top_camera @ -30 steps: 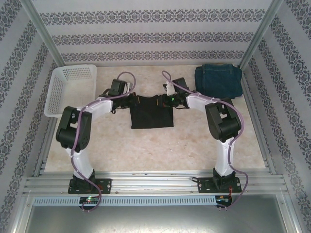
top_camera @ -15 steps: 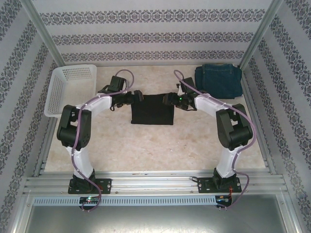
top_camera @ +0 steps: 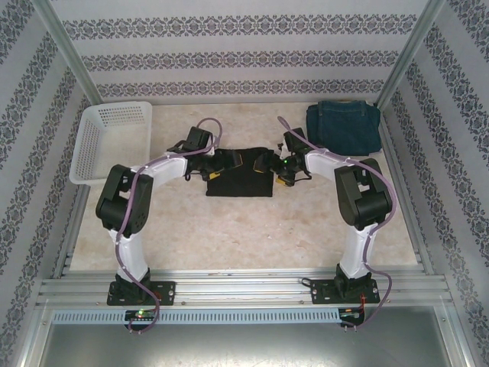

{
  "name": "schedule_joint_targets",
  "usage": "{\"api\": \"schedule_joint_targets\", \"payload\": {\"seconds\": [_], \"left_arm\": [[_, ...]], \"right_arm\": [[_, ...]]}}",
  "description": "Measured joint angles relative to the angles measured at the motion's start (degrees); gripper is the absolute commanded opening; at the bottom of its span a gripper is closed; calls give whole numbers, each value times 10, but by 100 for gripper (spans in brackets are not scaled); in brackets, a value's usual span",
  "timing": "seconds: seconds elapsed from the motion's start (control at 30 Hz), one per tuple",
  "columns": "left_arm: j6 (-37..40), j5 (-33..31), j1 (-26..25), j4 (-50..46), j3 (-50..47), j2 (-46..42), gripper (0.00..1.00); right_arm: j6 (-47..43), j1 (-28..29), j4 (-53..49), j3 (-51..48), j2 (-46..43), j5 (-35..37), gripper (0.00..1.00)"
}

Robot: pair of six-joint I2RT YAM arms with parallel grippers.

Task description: Fold and stack the skirts

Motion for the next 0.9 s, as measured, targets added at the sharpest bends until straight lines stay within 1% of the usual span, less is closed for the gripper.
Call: {"api": "schedule_joint_targets", "payload": {"seconds": [0.07, 0.2, 0.3, 0.37, 0.5, 0.53, 0.57, 0.7, 0.8, 0.9], "left_arm": [[-3, 3, 0, 6, 0, 16, 100], [-8, 7, 0, 19, 4, 23, 100], [-11, 8, 0, 29, 3, 25, 100], [-12, 8, 0, 33, 2, 25, 100], [-12, 8, 0, 36, 0, 25, 100], [-12, 8, 0, 37, 0, 25, 100], [-12, 8, 0, 37, -1, 25, 100], [-12, 8, 3, 39, -3, 22, 100], [-12, 6, 3, 38, -12, 11, 100], [-12, -14, 6, 23, -26, -10, 100]], "right_arm": [[3, -3, -2, 2, 6, -5, 79], [15, -9, -4, 6, 16, -21, 58], [22, 10, 18, 14, 38, -48, 44], [31, 12, 28, 15, 40, -63, 35], [54, 19, 66, 13, 49, -87, 7], [63, 19, 76, 10, 49, -89, 2], [66, 19, 82, 9, 49, -90, 0], [49, 16, 81, 13, 47, -76, 0], [-20, 18, -3, 60, 41, -21, 0], [-111, 26, -102, 145, 36, 55, 0]]}}
